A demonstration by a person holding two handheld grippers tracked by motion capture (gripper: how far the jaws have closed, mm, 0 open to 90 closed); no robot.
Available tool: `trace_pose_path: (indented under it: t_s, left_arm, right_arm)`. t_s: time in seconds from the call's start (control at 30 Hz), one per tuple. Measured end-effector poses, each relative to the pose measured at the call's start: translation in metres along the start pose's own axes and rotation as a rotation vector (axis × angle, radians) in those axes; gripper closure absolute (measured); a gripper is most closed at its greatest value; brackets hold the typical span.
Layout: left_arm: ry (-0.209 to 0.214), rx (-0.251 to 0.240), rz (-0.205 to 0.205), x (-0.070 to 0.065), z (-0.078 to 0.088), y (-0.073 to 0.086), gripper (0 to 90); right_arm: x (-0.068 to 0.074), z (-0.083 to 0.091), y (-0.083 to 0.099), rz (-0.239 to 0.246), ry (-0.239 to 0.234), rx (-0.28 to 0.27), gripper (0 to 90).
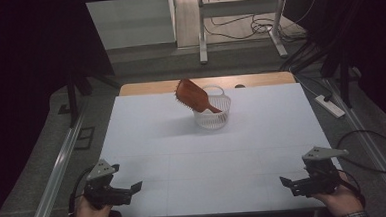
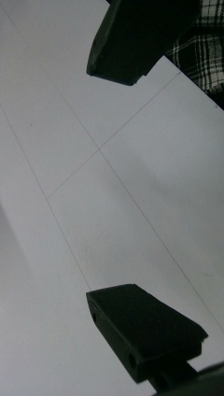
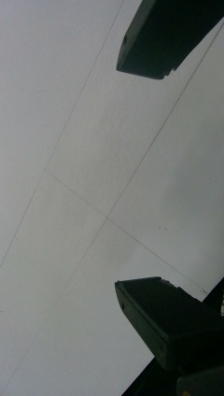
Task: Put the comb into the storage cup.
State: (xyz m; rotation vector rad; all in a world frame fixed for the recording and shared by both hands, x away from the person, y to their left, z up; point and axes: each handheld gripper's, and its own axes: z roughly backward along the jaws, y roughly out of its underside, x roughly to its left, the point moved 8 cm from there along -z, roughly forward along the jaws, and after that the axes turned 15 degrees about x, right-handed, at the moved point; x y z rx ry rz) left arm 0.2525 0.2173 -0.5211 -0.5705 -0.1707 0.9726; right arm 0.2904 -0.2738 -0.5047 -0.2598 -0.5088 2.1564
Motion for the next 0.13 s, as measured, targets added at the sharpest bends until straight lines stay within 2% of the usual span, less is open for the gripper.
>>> trace_pose_path:
  t_s: [0.13]
  left_arm:
    - [-0.006,0.009,-0.005,-0.0008,-0.0009,-0.0006,0.0]
  right_arm:
    - [-0.0003,-0.0006,0.0001,0.000,0.001,0.003,0.0]
